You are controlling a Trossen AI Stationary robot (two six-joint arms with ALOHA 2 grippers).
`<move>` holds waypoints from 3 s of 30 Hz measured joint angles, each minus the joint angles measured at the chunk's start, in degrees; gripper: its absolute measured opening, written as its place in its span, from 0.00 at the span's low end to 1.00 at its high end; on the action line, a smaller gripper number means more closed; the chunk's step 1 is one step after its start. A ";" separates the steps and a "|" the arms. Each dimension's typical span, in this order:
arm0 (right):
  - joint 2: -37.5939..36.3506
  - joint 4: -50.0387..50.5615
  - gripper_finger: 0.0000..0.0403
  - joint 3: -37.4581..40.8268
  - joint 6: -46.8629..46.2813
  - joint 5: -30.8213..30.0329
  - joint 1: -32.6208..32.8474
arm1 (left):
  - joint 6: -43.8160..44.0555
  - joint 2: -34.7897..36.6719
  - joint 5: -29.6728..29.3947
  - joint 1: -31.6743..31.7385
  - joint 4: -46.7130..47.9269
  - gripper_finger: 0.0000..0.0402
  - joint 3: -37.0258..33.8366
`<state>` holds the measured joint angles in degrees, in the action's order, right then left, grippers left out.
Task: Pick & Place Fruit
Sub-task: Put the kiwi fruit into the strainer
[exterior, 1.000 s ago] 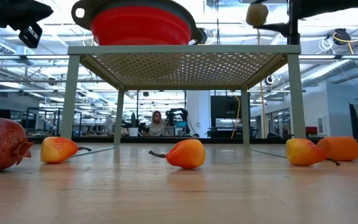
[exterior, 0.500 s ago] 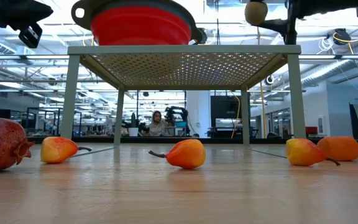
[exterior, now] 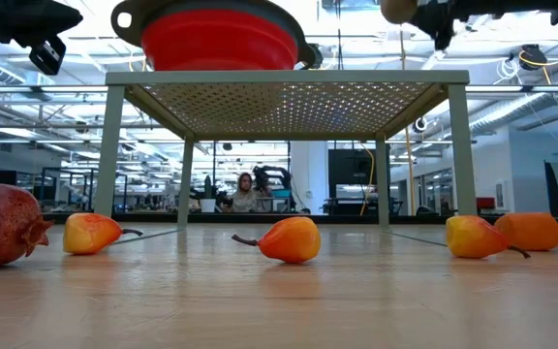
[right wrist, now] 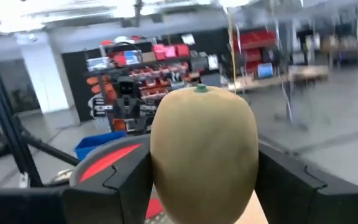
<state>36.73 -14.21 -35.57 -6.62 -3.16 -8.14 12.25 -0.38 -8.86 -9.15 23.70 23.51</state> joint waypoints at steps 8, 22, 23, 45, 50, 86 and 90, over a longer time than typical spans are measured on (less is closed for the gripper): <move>-0.02 -4.85 0.57 0.00 14.26 4.76 0.00 | 0.00 0.00 -0.02 0.00 0.00 0.05 0.00; 0.34 -4.84 0.57 0.00 6.06 8.78 -0.04 | -0.04 0.00 -0.09 0.00 0.01 0.05 0.00; 0.52 -4.82 0.57 0.00 3.88 10.82 -0.04 | -0.04 0.02 -0.09 0.00 0.02 0.05 0.00; 9.14 -42.19 0.58 -0.04 -15.62 40.98 3.24 | -2.04 0.01 -0.03 0.00 0.05 0.05 0.00; 9.54 -42.20 0.58 -0.04 -12.71 40.36 6.13 | -2.03 0.00 -0.02 0.00 0.09 0.05 0.00; 33.31 -15.99 0.56 -21.64 -12.65 8.84 8.66 | -6.36 0.00 3.04 0.00 2.39 0.05 -0.02; 36.18 -9.00 0.57 -27.11 -10.18 6.84 8.46 | -6.40 0.00 3.04 0.00 3.16 0.05 -0.02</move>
<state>72.91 -23.20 -62.68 -16.80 3.68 0.32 5.85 -0.38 -5.82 -9.15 26.86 23.49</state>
